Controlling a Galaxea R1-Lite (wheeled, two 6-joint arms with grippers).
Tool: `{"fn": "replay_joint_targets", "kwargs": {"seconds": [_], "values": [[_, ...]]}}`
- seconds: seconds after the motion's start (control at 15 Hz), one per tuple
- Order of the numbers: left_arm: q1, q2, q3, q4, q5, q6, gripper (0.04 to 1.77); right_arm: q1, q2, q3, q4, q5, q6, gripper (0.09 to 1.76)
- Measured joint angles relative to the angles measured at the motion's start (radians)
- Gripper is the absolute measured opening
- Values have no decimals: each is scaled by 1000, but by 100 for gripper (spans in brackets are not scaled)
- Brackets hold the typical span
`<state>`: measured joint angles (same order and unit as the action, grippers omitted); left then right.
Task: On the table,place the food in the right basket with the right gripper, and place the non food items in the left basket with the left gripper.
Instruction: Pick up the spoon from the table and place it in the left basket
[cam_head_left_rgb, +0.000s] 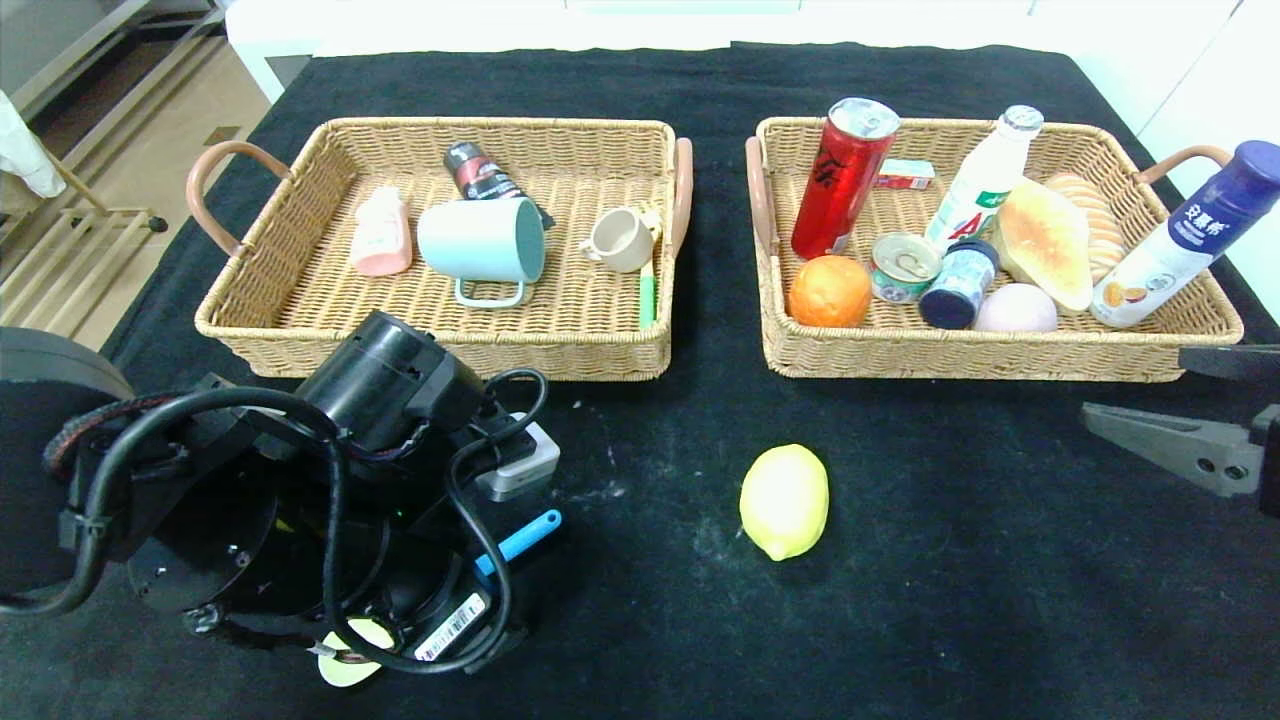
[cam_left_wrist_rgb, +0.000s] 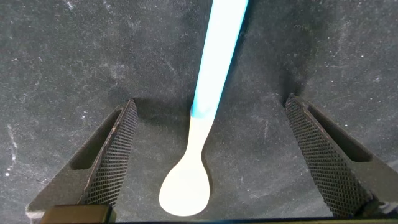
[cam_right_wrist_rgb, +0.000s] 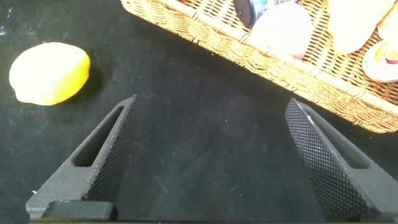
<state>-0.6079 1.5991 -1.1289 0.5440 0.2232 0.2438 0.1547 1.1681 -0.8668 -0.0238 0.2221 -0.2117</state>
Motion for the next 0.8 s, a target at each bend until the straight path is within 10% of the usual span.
{"fn": "replay_joint_targets", "kwargs": {"seconds": [0.47,0.6,0.8], "values": [[0,8,1,0,21,0,75,0,0,0,0,0,0,171],[0,8,1,0,23,0,20,0,0,0,0,0,0,171],[0,7,1,3,22,0,22,0,0,1,0,0,0,171]]}}
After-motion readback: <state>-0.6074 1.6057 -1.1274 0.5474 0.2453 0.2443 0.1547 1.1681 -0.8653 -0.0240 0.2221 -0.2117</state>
